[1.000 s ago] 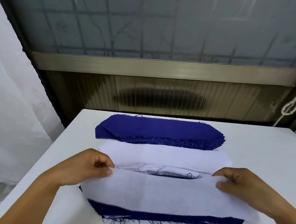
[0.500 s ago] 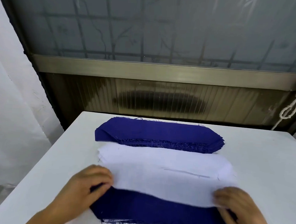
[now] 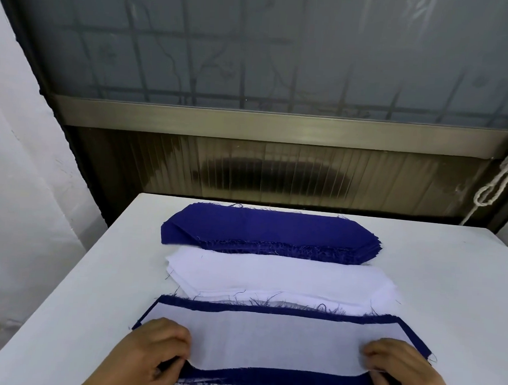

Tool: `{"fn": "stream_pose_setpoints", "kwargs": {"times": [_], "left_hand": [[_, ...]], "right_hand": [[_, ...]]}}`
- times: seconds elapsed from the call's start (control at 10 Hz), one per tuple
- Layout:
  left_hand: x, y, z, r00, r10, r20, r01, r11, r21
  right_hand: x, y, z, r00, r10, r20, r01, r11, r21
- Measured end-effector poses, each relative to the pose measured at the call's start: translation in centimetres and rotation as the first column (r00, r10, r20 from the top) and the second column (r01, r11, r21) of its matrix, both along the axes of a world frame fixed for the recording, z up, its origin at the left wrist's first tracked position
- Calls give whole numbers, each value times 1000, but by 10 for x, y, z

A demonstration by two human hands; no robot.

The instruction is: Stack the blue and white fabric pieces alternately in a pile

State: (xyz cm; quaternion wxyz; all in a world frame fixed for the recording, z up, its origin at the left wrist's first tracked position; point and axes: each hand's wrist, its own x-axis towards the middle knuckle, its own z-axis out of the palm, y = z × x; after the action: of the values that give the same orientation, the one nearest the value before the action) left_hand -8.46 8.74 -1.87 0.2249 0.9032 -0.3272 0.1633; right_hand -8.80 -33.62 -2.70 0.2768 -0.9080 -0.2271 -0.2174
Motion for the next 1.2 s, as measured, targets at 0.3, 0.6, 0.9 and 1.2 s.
{"fn": "stream_pose_setpoints", "kwargs": {"times": [0.3, 0.6, 0.9, 1.2], "left_hand": [[3, -11, 22, 998, 56, -28, -52, 991, 119], [58, -54, 0, 992, 128, -11, -129, 991, -34], [103, -78, -14, 984, 177, 10, -177, 982, 68], [105, -76, -19, 987, 145, 69, -150, 987, 62]], "right_hand": [[1, 24, 10, 957, -262, -126, 265, 964, 12], [32, 39, 25, 957, -255, -141, 235, 961, -144], [84, 36, 11, 960, -170, -221, 145, 982, -123], [90, 37, 0, 980, -194, -49, 187, 976, -112]]}}
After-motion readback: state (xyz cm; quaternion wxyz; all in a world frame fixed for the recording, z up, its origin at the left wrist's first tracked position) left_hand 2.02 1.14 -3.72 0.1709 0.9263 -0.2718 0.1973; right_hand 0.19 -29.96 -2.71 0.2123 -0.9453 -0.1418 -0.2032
